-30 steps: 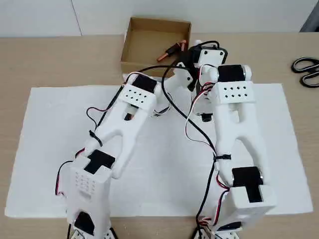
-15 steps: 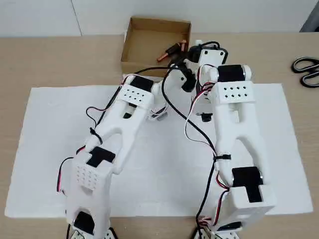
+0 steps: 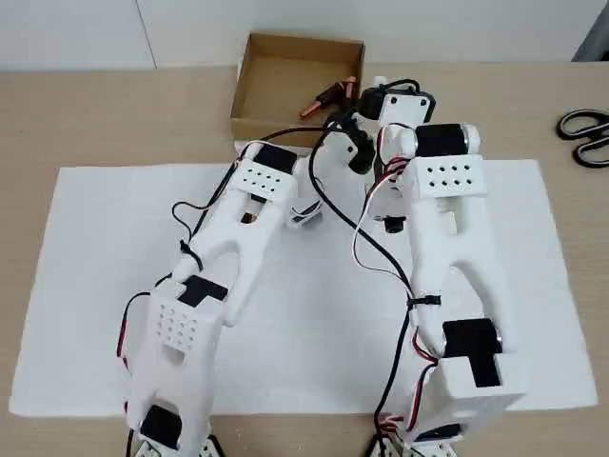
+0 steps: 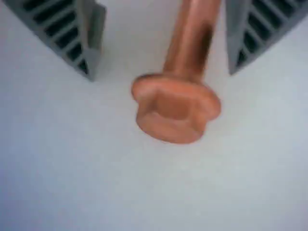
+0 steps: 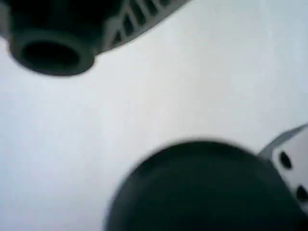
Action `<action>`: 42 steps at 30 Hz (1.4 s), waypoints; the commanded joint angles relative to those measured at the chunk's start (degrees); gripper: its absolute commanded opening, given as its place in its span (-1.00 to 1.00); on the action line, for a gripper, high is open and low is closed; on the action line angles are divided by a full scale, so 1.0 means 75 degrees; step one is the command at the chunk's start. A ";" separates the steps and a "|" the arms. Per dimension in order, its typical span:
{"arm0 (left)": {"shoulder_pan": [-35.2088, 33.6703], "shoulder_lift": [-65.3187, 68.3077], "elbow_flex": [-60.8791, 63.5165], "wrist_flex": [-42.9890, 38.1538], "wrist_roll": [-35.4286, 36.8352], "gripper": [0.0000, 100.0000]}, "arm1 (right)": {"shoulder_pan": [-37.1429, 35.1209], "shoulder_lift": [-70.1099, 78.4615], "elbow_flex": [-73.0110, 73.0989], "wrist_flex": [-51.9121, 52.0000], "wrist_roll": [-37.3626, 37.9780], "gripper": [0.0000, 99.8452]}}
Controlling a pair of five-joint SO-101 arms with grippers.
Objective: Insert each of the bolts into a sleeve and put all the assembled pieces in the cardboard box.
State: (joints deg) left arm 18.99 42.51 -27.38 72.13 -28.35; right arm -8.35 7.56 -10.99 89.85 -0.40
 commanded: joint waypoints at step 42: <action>0.0305 -0.0363 -0.2139 0.1782 0.1149 -0.97 | -0.0123 -0.0428 -0.0399 -0.0123 -0.0117 -0.99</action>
State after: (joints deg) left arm 20.84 43.30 -38.64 83.12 -22.11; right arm -8.88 7.56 -10.99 89.76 -0.57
